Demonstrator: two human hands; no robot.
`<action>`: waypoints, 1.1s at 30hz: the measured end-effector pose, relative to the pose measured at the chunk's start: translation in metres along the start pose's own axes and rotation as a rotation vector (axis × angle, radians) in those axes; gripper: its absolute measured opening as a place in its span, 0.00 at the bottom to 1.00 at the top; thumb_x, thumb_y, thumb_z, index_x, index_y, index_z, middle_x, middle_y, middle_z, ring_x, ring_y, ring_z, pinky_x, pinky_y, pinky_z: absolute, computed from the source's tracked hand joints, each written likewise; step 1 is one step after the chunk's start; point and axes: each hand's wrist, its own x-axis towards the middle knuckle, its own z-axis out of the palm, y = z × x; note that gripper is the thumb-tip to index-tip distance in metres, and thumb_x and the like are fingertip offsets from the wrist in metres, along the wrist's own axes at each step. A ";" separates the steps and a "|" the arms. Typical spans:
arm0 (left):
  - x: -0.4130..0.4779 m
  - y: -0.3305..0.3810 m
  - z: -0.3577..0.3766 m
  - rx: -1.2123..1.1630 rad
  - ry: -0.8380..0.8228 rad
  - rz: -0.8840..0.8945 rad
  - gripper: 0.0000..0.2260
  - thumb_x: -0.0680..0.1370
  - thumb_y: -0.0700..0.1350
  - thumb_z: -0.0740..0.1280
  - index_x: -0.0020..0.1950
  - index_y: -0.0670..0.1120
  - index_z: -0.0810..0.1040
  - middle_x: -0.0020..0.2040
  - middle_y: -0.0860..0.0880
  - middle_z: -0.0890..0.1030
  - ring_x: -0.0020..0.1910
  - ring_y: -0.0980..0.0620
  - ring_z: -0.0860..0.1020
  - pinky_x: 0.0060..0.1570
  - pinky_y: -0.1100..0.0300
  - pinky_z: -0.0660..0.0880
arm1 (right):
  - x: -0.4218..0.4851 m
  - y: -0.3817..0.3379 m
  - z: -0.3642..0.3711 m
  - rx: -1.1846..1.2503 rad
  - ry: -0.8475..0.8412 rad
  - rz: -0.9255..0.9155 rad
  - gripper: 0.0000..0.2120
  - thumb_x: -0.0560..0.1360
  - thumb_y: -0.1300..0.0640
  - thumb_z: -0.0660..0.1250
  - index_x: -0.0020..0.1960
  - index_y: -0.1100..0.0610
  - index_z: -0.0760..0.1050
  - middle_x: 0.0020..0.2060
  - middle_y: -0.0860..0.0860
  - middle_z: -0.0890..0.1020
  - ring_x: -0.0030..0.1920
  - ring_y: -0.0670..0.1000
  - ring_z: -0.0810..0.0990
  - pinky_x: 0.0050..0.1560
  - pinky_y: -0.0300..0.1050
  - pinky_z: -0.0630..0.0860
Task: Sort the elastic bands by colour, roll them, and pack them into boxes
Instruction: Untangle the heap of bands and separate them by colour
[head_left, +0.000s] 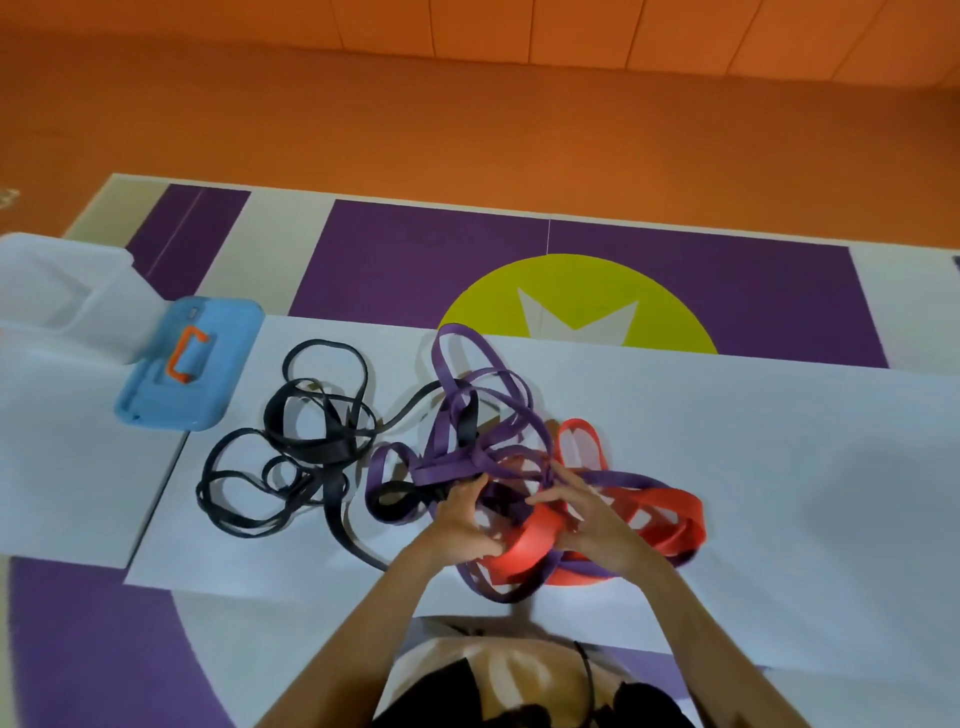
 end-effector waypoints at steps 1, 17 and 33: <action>0.001 0.005 0.003 0.019 0.021 -0.030 0.49 0.63 0.54 0.77 0.83 0.53 0.63 0.80 0.49 0.65 0.80 0.46 0.65 0.75 0.50 0.70 | -0.004 0.001 0.000 0.069 -0.037 -0.006 0.33 0.71 0.78 0.68 0.67 0.49 0.82 0.84 0.44 0.57 0.83 0.44 0.57 0.76 0.51 0.72; 0.015 0.008 0.041 0.330 0.138 -0.094 0.62 0.69 0.59 0.82 0.86 0.52 0.38 0.87 0.47 0.44 0.86 0.38 0.48 0.80 0.35 0.58 | -0.065 0.087 -0.063 0.496 0.995 0.739 0.15 0.84 0.61 0.65 0.70 0.62 0.76 0.55 0.63 0.81 0.52 0.63 0.79 0.63 0.67 0.80; -0.002 0.012 0.042 0.406 0.381 -0.051 0.32 0.75 0.57 0.75 0.77 0.54 0.70 0.79 0.47 0.66 0.80 0.41 0.62 0.76 0.38 0.64 | -0.084 0.067 -0.069 0.538 1.191 0.462 0.11 0.74 0.63 0.79 0.55 0.62 0.83 0.44 0.58 0.83 0.45 0.60 0.80 0.46 0.51 0.76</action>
